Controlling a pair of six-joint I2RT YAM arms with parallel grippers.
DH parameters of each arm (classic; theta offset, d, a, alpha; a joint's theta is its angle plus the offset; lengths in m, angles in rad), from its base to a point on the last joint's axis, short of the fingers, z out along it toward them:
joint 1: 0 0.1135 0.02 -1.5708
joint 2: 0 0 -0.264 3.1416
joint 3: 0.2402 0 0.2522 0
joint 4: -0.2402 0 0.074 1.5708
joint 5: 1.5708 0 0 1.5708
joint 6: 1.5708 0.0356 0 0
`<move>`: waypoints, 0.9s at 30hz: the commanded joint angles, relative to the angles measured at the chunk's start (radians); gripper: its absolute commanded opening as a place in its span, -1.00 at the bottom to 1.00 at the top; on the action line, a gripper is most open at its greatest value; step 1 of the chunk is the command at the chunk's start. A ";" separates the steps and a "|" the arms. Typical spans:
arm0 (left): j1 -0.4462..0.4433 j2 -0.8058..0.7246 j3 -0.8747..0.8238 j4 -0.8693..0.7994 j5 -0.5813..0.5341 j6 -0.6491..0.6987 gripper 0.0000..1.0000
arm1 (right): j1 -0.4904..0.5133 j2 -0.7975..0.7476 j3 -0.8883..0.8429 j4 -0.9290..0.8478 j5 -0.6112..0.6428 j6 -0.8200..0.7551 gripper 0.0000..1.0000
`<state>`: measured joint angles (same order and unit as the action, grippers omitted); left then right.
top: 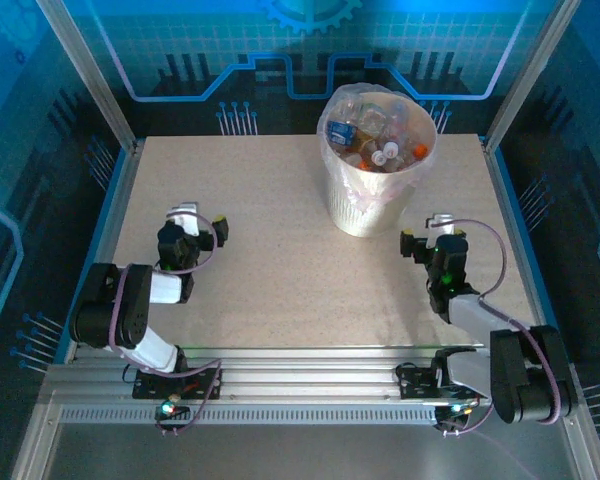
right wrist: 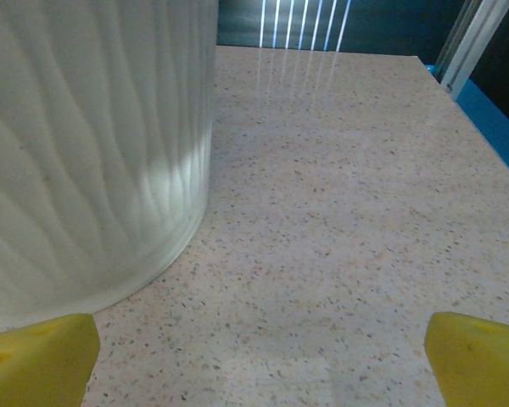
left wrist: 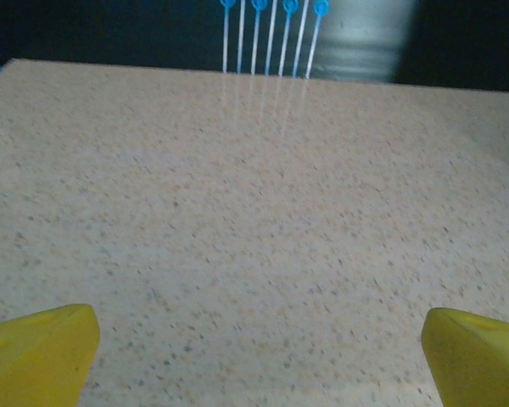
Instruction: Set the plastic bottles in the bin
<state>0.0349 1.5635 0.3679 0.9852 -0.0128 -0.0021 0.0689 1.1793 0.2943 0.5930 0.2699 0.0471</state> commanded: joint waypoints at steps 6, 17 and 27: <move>0.010 -0.013 0.004 -0.048 0.062 -0.020 0.98 | -0.017 0.092 0.040 0.113 -0.115 -0.038 0.99; 0.010 -0.012 0.005 -0.049 0.057 -0.020 0.98 | -0.021 0.314 0.067 0.287 -0.241 -0.054 0.99; 0.008 -0.015 0.008 -0.054 0.059 -0.018 0.98 | -0.010 0.326 0.132 0.172 -0.202 -0.050 1.00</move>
<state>0.0357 1.5635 0.3679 0.9386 0.0242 -0.0055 0.0635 1.4975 0.4168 0.7822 0.0521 0.0059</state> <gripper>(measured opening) 0.990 0.996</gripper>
